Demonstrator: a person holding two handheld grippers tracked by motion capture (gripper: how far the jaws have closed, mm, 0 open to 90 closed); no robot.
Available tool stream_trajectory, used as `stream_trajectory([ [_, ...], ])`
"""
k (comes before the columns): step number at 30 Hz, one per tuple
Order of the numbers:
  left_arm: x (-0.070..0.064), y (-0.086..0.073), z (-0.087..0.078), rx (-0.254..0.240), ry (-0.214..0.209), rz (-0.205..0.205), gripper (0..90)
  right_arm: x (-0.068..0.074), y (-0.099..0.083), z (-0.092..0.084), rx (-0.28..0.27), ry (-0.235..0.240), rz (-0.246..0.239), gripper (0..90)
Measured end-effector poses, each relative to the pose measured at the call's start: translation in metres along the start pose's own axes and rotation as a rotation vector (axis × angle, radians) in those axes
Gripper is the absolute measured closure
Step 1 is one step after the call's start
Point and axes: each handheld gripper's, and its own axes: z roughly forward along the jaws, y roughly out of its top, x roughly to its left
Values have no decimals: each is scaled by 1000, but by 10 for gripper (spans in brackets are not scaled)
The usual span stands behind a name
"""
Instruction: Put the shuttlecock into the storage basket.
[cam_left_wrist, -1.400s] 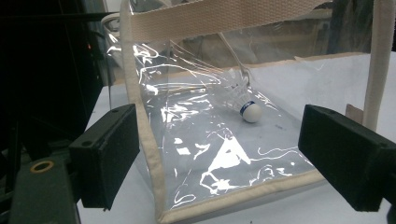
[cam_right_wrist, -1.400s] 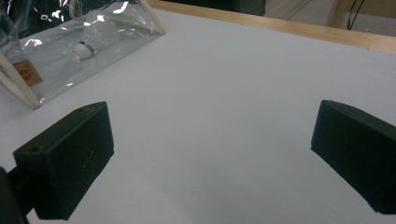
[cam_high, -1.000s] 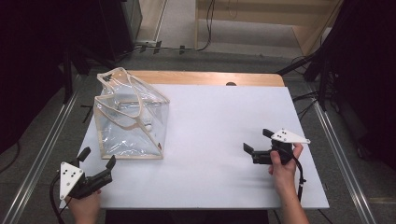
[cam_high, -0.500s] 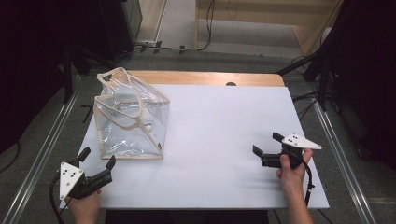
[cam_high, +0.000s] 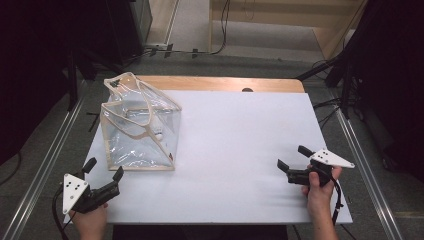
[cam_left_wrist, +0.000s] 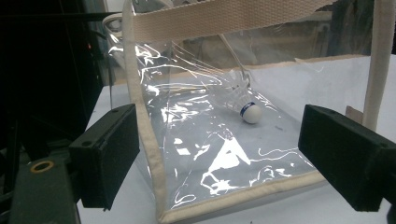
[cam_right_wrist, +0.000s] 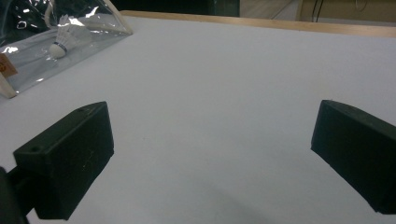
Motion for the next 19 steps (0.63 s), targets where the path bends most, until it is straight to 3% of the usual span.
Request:
stream_trajectory([
  [13, 0, 0, 0, 0, -2, -1, 133, -18, -15, -37, -36, -65, 32, 0],
  [19, 0, 0, 0, 2, 0, 3, 133, -21, -17, -37, -20, -113, 47, 0],
])
